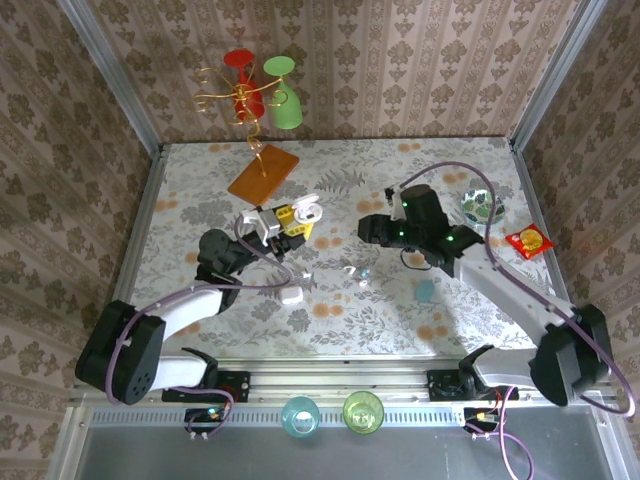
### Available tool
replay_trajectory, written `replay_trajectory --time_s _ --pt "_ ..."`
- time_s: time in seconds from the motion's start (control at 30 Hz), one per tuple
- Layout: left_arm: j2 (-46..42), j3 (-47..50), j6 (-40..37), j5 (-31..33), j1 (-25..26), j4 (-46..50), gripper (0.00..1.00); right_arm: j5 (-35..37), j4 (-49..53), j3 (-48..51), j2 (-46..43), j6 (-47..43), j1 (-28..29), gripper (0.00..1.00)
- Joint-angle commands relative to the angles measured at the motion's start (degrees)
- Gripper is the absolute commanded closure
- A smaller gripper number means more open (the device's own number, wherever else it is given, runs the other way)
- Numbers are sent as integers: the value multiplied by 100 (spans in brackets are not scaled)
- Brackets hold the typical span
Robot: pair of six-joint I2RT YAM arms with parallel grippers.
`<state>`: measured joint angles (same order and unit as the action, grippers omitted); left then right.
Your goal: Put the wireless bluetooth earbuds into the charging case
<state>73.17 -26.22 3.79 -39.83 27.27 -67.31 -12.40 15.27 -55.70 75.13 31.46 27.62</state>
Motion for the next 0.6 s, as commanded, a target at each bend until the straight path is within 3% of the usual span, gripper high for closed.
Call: replay_trajectory --time_s 0.0,0.23,0.4,0.57 --pt "-273 55 23 -66 -24 6 72 159 349 -495 651 -97 191 48" --pt "-981 2 124 94 -52 509 72 146 804 -1272 2075 -586 662 48" --pt "-1367 -544 -102 655 -242 2220 72 117 322 -1381 2660 -818 1021 49" --pt "-1426 -935 -213 842 -460 2789 72 710 270 -1625 3033 -1421 1510 50"
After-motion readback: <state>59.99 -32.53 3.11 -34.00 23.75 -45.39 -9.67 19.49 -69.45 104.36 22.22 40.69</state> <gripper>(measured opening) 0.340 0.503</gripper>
